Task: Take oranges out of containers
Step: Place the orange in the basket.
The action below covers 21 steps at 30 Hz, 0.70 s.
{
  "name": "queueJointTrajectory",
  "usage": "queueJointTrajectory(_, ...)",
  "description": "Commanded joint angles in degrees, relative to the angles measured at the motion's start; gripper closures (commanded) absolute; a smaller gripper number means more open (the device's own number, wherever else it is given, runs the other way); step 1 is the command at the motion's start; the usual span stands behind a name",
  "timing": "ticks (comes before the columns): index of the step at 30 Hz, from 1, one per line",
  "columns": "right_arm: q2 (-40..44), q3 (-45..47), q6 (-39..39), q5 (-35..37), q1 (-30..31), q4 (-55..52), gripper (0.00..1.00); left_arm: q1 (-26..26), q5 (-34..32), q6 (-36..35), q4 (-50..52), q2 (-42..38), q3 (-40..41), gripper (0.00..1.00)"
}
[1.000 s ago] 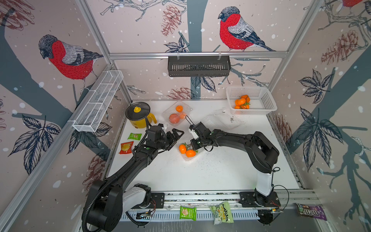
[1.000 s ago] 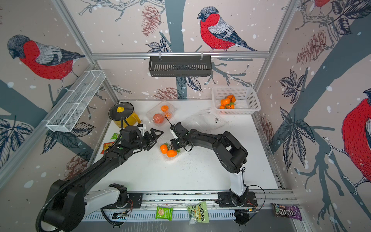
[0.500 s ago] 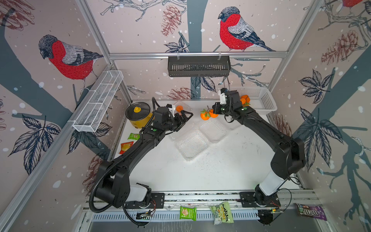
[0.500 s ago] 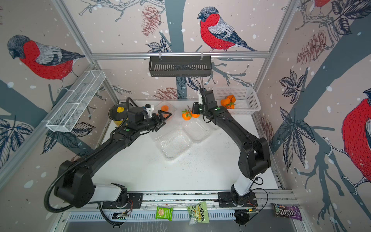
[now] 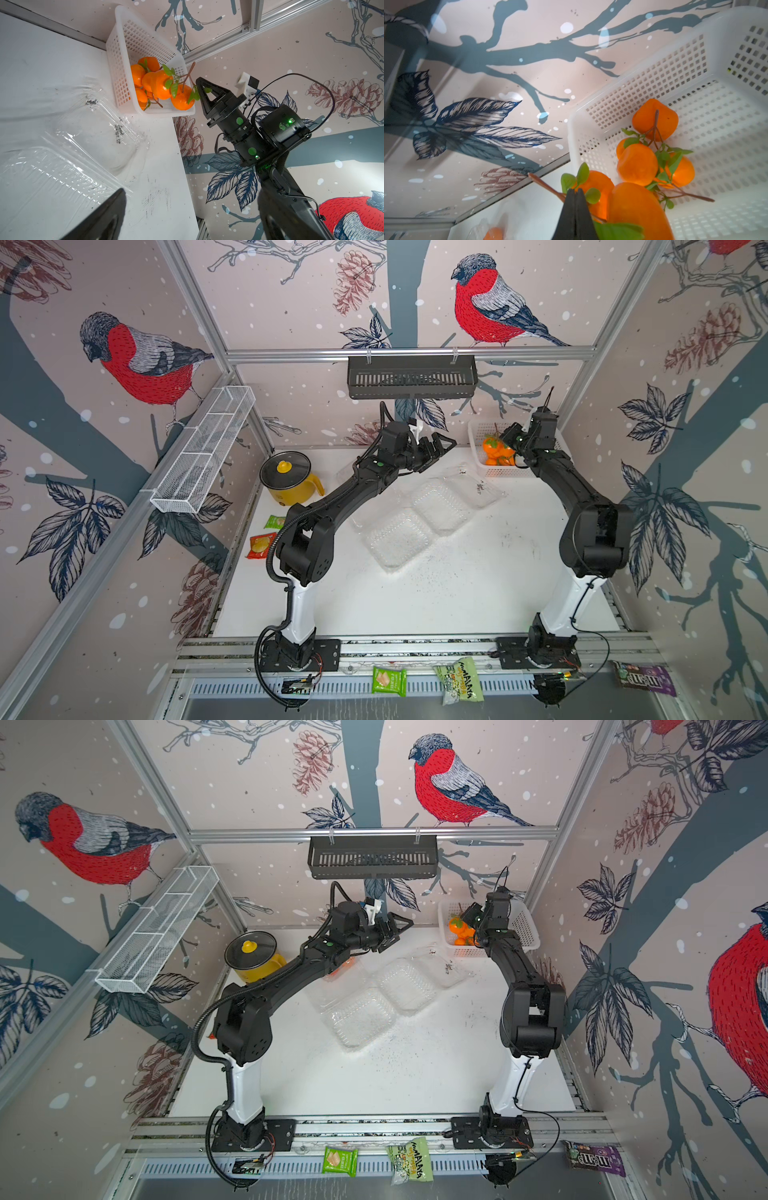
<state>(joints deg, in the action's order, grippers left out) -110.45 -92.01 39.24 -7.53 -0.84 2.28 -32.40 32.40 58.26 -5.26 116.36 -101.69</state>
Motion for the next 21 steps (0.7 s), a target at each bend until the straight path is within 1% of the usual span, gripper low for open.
queueJointTrajectory(1,-1.05,1.12,3.62,9.53,-1.35,8.52,0.96,0.08,1.8,-1.26,1.13,1.48,-1.36,0.03)
queueJointTrajectory(4,-1.17,4.64,4.25,14.63,-2.52,16.12,0.96,0.06,2.02,-1.98,0.78,1.71,0.14,0.03)
queueJointTrajectory(8,-4.52,2.2,5.49,18.3,-4.76,15.85,0.96,0.05,2.49,-2.89,1.53,2.33,0.42,0.03)
queueJointTrajectory(11,-8.45,-1.27,5.84,17.55,-6.13,14.79,0.96,0.06,2.14,-3.14,1.61,2.47,0.44,0.03)
queueJointTrajectory(12,-10.16,-3.76,5.73,17.02,-6.36,12.91,0.93,0.06,2.15,-3.23,1.75,2.51,0.4,0.03)
queueJointTrajectory(13,-11.96,-6.09,5.1,16.65,-6.38,11.38,0.89,0.06,2.27,-3.52,2.0,2.43,0.44,0.03)
queueJointTrajectory(14,-14.08,-9.44,4.11,16.5,-6.42,8.72,0.79,0.06,2.23,-3.96,2.54,2.26,0.44,0.03)
queueJointTrajectory(16,-16.09,-13.28,3.49,16.17,-6.45,4.82,0.66,0.14,2.02,-5.38,4.53,1.42,0.68,0.03)
queueJointTrajectory(17,-15.99,-13.85,3.26,15.69,-6.46,3.65,0.57,0.38,1.83,-6.41,5.65,0.73,0.99,0.03)
queueJointTrajectory(18,-15.08,-13.02,2.68,15.26,-6.35,4.03,0.47,0.73,1.55,-7.38,6.85,-0.37,1.65,0.03)
queueJointTrajectory(19,-13.87,-11.69,2.07,14.97,-6.06,4.81,0.39,1.12,1.14,-8.42,7.98,-1.4,2.24,0.03)
queueJointTrajectory(21,-10.63,-8.52,-0.02,13.48,-4.5,6.56,0.15,2.82,-0.44,-10.98,11.53,-4.94,4.62,0.03)
